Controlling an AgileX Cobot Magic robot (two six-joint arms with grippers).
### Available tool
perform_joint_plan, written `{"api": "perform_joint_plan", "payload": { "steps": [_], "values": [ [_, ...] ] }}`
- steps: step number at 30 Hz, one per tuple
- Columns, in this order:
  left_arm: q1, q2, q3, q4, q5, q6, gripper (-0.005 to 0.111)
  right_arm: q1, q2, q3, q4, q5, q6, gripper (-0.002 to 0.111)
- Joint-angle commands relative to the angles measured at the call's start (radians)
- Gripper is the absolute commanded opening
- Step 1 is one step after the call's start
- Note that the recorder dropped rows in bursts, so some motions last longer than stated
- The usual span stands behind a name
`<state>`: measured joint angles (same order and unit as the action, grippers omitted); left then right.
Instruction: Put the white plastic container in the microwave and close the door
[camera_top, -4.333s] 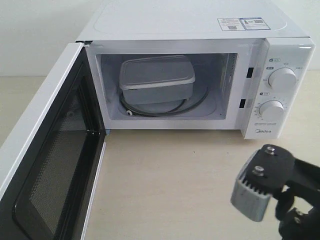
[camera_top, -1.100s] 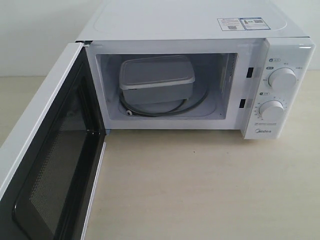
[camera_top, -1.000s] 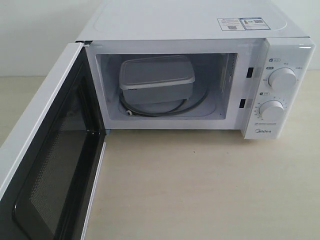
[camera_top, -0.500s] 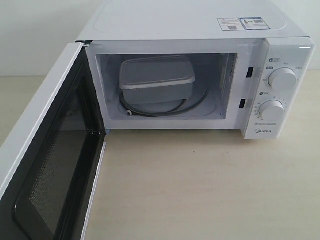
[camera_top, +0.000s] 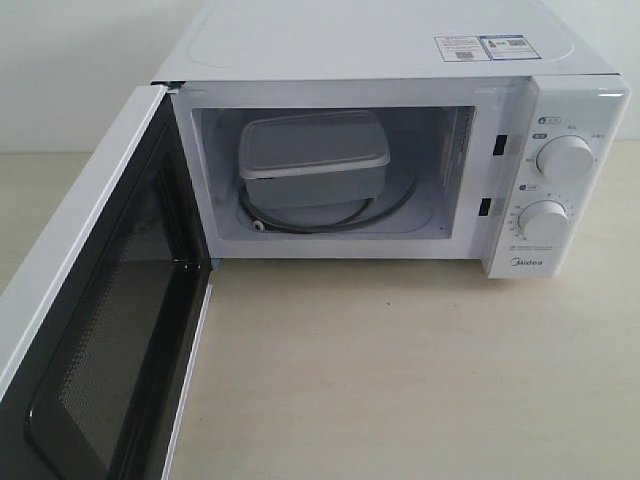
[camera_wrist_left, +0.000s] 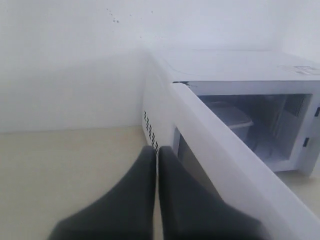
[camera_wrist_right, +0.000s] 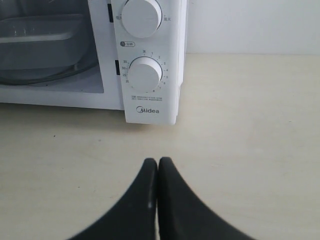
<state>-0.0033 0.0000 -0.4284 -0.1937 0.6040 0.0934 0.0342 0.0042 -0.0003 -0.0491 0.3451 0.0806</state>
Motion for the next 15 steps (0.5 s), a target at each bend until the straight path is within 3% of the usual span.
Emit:
{"api": "perform_joint_plan", "payload": {
  "steps": [1, 6, 15],
  "values": [
    [-0.006, 0.000, -0.027, -0.016, 0.037, -0.009, 0.004, -0.004, -0.004, 0.000, -0.009, -0.005, -0.003, 0.000],
    [-0.006, 0.000, -0.027, -0.058, 0.010, -0.009, 0.004, -0.004, -0.004, 0.000, -0.009, -0.005, -0.003, 0.000],
    [-0.006, 0.000, -0.027, -0.262, -0.250, -0.009, 0.004, -0.004, -0.004, 0.000, -0.009, -0.005, -0.003, 0.000]
  ]
}}
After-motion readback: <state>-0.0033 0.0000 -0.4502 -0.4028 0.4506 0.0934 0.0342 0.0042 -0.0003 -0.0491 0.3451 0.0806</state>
